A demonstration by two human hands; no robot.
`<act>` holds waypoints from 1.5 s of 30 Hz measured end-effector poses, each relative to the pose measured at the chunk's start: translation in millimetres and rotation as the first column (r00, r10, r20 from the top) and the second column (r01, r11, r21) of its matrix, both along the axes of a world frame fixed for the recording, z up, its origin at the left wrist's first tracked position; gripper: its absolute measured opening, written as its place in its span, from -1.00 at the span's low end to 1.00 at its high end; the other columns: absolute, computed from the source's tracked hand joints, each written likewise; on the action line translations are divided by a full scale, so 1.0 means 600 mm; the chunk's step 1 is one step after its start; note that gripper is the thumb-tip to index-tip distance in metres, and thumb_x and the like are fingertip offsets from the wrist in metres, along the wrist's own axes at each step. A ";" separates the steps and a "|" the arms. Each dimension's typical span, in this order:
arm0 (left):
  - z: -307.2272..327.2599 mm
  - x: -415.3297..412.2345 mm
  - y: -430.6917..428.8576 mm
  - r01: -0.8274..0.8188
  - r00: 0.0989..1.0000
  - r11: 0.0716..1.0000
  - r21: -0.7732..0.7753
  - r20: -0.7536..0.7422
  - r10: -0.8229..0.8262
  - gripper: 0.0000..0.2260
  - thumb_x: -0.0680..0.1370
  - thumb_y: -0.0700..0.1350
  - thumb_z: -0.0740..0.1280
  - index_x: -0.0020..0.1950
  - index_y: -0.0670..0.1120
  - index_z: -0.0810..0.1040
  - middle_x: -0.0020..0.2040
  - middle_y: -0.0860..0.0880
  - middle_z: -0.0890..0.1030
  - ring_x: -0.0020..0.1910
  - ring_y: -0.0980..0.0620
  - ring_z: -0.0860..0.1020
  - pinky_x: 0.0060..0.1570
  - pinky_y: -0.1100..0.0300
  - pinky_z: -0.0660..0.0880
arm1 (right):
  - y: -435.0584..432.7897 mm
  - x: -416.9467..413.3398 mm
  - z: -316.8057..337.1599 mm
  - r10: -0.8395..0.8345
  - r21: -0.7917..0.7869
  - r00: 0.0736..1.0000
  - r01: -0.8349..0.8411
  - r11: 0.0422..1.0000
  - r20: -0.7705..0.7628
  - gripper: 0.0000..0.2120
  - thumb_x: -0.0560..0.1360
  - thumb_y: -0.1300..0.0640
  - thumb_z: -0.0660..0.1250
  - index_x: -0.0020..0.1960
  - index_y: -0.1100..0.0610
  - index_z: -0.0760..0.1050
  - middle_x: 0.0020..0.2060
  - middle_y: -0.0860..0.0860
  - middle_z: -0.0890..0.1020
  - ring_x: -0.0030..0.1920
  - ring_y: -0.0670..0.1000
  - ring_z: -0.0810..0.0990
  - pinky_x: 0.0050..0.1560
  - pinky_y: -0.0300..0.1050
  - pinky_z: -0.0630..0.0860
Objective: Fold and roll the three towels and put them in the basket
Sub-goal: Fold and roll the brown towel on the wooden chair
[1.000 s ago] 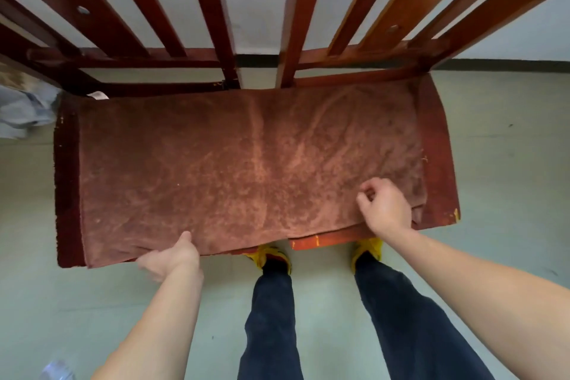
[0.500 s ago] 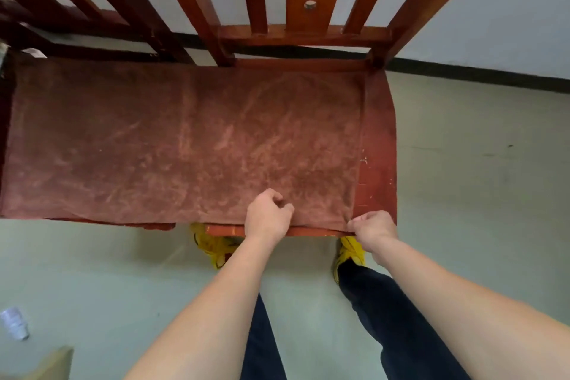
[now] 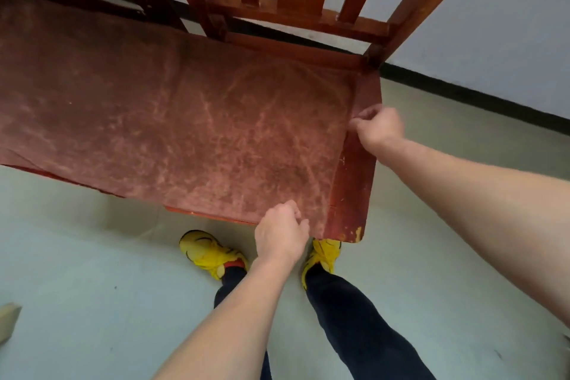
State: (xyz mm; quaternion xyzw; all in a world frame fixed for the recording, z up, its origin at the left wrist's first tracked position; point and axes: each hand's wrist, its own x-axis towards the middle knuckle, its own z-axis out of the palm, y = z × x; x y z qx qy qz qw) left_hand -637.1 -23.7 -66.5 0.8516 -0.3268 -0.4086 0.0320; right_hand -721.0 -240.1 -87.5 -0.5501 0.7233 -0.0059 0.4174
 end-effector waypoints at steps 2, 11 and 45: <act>-0.010 -0.026 -0.015 0.111 0.994 0.991 -0.081 0.000 -0.111 -0.83 0.49 0.09 0.35 -0.05 0.01 0.51 -0.06 0.00 0.61 -0.04 -0.09 0.55 -0.20 0.12 0.36 | -0.042 0.028 -0.008 -0.048 -0.015 0.995 0.050 0.999 0.088 -0.74 0.42 0.01 0.43 0.07 0.03 0.52 -0.01 0.05 0.65 -0.03 0.11 0.63 0.06 0.01 0.58; -0.045 -0.069 -0.015 0.348 0.934 0.937 -0.041 0.106 -0.342 -0.78 0.45 -0.15 0.38 0.07 -0.12 0.49 0.09 -0.11 0.49 0.09 -0.12 0.46 -0.07 0.05 0.42 | -0.083 0.046 -0.047 -0.130 0.014 0.988 0.129 0.992 0.082 -0.82 0.41 -0.02 0.47 -0.15 -0.03 0.47 -0.18 -0.02 0.60 -0.13 0.07 0.62 -0.04 0.01 0.61; 0.204 0.459 0.233 -0.204 0.958 0.915 -0.347 0.120 0.260 -0.86 0.49 -0.15 0.18 -0.27 -0.05 0.41 -0.46 0.04 0.39 -0.34 -0.15 0.41 -0.38 0.09 0.22 | 0.091 0.560 0.310 -0.034 -0.050 0.896 0.062 0.997 0.443 -0.82 0.50 0.05 0.33 -0.24 0.07 0.44 -0.37 0.04 0.56 -0.51 -0.03 0.60 -0.55 -0.27 0.41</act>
